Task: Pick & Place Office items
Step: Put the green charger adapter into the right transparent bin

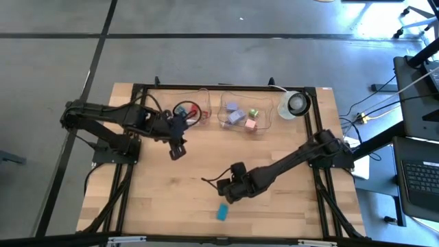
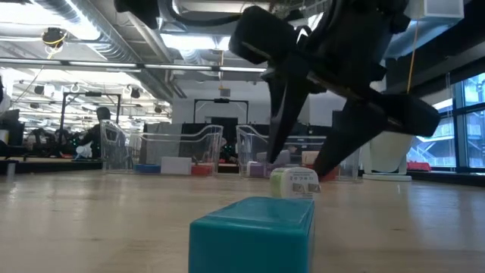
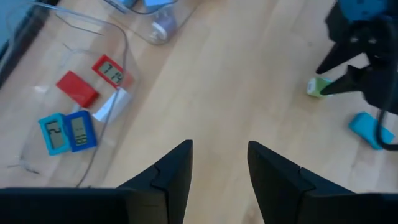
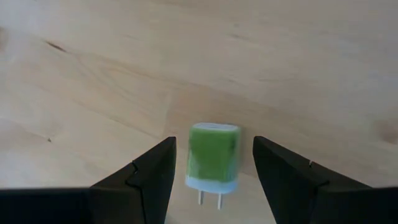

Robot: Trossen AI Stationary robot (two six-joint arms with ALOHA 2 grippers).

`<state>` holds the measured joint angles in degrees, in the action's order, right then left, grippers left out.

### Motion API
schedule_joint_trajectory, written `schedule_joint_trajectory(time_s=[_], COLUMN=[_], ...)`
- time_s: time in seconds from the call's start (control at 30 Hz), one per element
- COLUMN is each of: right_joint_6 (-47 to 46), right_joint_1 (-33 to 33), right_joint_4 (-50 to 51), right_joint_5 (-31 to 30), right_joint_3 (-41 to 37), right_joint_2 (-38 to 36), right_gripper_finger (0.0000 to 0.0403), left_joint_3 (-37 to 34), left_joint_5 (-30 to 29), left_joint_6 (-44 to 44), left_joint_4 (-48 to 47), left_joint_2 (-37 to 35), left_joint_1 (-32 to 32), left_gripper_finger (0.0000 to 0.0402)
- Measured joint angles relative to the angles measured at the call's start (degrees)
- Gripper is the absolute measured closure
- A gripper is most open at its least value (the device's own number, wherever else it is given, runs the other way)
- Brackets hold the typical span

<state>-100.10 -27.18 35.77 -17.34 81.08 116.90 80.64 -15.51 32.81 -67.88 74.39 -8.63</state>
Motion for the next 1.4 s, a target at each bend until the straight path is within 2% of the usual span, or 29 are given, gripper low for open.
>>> schedule_joint_trajectory(time_s=[0.37, 0.47, 0.67, 0.87, 0.97, 1.13, 1.3, 1.4], right_joint_6=[3.8, 5.6, 6.5, 8.3, 10.1, 15.9, 28.6, 40.4], right_joint_1=[-0.3, -0.3, -0.3, -0.2, -0.1, 0.6, 1.1, 1.1], right_joint_4=[-1.3, -1.1, -1.1, -1.1, -0.9, -0.4, -2.4, -5.8], right_joint_5=[-0.6, -0.9, -0.9, 0.1, -4.1, -15.3, -29.2, -38.1], right_joint_3=[0.1, 0.1, 0.1, -0.1, -0.1, -0.1, 0.0, 0.0], right_joint_2=[3.4, 3.5, 3.5, 2.2, -1.4, -9.4, -18.0, -22.3], right_gripper_finger=[0.0188, 0.0205, 0.0273, 0.0273, 0.0273, 0.0268, 0.0268, 0.0268], left_joint_3=[0.0, 0.0, 0.0, 0.0, 0.0, 0.0, 0.0, 0.0], left_joint_5=[-3.0, -3.7, -6.2, -7.6, -7.6, -9.4, -14.7, -19.4], left_joint_6=[1.1, 1.1, 1.0, 0.3, 0.3, 0.4, 0.5, 0.5], left_joint_4=[0.0, 0.0, 0.0, 0.0, 0.0, 0.0, 0.0, 0.0], left_joint_2=[0.0, 0.0, 0.0, 0.0, 0.0, 0.0, 0.0, 0.0], left_joint_1=[-5.0, -5.4, -5.6, -5.6, -5.6, -5.6, -5.6, -5.6], left_gripper_finger=[0.0256, 0.0256, 0.0256, 0.0259, 0.0257, 0.0257, 0.0258, 0.0259])
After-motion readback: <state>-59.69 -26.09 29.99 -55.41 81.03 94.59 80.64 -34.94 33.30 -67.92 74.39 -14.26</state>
